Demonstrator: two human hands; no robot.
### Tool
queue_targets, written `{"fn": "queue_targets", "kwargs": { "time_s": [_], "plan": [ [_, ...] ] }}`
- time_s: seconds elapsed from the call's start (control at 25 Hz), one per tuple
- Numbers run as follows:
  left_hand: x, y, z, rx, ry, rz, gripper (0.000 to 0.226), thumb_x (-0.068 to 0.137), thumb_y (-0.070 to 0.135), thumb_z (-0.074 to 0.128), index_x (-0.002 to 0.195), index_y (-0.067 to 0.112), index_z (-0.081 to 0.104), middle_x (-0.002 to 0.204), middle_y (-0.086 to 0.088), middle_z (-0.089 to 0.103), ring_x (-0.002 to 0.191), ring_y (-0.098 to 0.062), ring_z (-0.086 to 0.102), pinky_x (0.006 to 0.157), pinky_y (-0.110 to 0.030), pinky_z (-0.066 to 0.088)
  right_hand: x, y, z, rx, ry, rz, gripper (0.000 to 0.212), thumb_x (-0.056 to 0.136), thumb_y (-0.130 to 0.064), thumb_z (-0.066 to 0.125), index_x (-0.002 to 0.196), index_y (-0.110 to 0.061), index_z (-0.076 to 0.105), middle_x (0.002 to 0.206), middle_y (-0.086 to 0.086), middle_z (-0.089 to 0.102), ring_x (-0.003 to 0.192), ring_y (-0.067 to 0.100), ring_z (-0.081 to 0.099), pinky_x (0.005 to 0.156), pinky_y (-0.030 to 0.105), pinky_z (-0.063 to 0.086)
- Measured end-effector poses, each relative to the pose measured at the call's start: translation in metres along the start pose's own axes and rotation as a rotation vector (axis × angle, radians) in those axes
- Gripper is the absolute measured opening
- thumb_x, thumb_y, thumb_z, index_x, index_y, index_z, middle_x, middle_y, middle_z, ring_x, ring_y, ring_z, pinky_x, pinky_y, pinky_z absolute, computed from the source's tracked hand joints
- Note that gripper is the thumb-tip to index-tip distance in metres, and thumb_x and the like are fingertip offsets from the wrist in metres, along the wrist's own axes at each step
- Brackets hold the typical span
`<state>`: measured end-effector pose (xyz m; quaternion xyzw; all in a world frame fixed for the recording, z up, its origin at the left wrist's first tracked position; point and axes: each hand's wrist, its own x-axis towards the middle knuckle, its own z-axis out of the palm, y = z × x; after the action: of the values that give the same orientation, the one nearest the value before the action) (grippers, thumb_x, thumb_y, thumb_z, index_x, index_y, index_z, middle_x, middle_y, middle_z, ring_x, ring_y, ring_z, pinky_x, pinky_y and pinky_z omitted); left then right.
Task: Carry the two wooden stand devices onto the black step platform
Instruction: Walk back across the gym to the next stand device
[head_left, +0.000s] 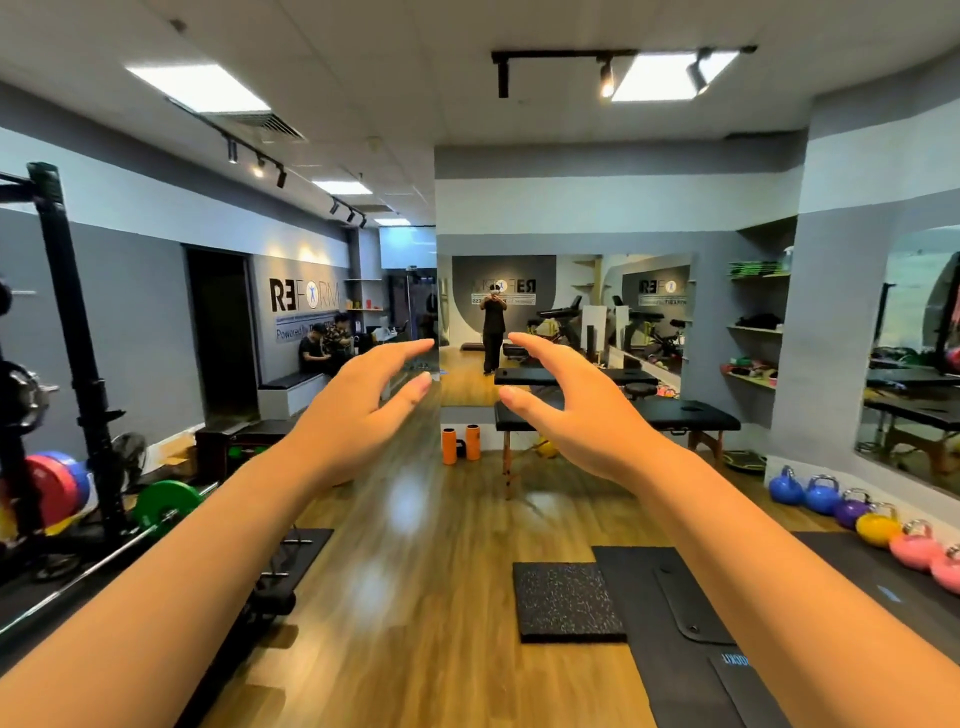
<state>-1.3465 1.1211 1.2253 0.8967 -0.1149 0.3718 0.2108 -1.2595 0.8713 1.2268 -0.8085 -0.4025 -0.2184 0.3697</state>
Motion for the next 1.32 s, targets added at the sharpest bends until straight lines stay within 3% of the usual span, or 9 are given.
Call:
{"fn": "queue_targets", "kwargs": {
  "time_s": [0.16, 0.32, 0.52, 0.84, 1.0, 1.16, 1.32],
  "plan": [
    [0.071, -0.071, 0.046, 0.002, -0.008, 0.035, 0.052, 0.104, 0.049, 0.041, 0.153, 0.034, 0.043, 0.15, 0.018, 0.049, 0.137, -0.001, 0.042, 0.113, -0.032, 0.034, 0.068, 0.061, 0.035, -0.007, -0.001, 0.033, 0.066, 0.1, -0.057, 0.057, 0.159, -0.045, 0.031, 0.163, -0.016, 0.039, 0.149, 0.006, 0.033, 0.109, 0.026, 0.029],
    [0.142, -0.146, 0.081, -0.011, -0.011, 0.032, 0.049, 0.107, 0.045, 0.044, 0.154, 0.035, 0.041, 0.151, 0.02, 0.047, 0.136, 0.004, 0.039, 0.11, -0.027, 0.031, 0.143, 0.111, 0.066, -0.007, -0.007, 0.062, 0.065, 0.1, -0.056, 0.056, 0.159, -0.045, 0.03, 0.163, -0.019, 0.037, 0.143, -0.001, 0.033, 0.106, 0.023, 0.027],
    [0.225, -0.232, 0.126, -0.018, -0.066, 0.057, 0.051, 0.105, 0.053, 0.041, 0.154, 0.04, 0.039, 0.154, 0.019, 0.045, 0.142, -0.002, 0.039, 0.117, -0.034, 0.032, 0.235, 0.173, 0.107, 0.033, 0.037, 0.095, 0.063, 0.101, -0.055, 0.056, 0.157, -0.049, 0.029, 0.162, -0.019, 0.037, 0.134, -0.006, 0.031, 0.102, 0.023, 0.028],
    [0.321, -0.348, 0.186, 0.074, -0.023, 0.011, 0.051, 0.105, 0.052, 0.041, 0.154, 0.039, 0.038, 0.152, 0.017, 0.048, 0.142, -0.007, 0.039, 0.116, -0.039, 0.036, 0.368, 0.28, 0.196, 0.081, 0.011, 0.056, 0.064, 0.1, -0.053, 0.057, 0.159, -0.042, 0.033, 0.162, -0.014, 0.039, 0.149, 0.008, 0.033, 0.109, 0.026, 0.029],
    [0.376, -0.402, 0.224, 0.136, -0.014, -0.027, 0.051, 0.105, 0.048, 0.044, 0.155, 0.038, 0.038, 0.154, 0.013, 0.046, 0.142, -0.007, 0.037, 0.112, -0.029, 0.03, 0.442, 0.344, 0.225, 0.114, 0.003, 0.014, 0.065, 0.1, -0.055, 0.057, 0.159, -0.043, 0.031, 0.163, -0.01, 0.039, 0.149, 0.011, 0.033, 0.116, 0.037, 0.033],
    [0.444, -0.457, 0.259, 0.18, 0.036, -0.102, 0.05, 0.105, 0.048, 0.045, 0.154, 0.042, 0.037, 0.155, 0.012, 0.046, 0.144, -0.013, 0.039, 0.109, -0.031, 0.034, 0.528, 0.413, 0.242, 0.165, -0.052, -0.031, 0.065, 0.1, -0.054, 0.057, 0.159, -0.043, 0.031, 0.163, -0.008, 0.039, 0.15, 0.013, 0.033, 0.107, 0.03, 0.03],
    [0.494, -0.504, 0.291, 0.214, 0.044, -0.139, 0.05, 0.105, 0.047, 0.045, 0.154, 0.042, 0.037, 0.154, 0.012, 0.047, 0.143, -0.013, 0.039, 0.109, -0.034, 0.037, 0.597, 0.468, 0.268, 0.215, -0.068, -0.069, 0.065, 0.1, -0.055, 0.058, 0.158, -0.044, 0.033, 0.163, -0.008, 0.04, 0.151, 0.013, 0.033, 0.109, 0.032, 0.031]
  ]
}}
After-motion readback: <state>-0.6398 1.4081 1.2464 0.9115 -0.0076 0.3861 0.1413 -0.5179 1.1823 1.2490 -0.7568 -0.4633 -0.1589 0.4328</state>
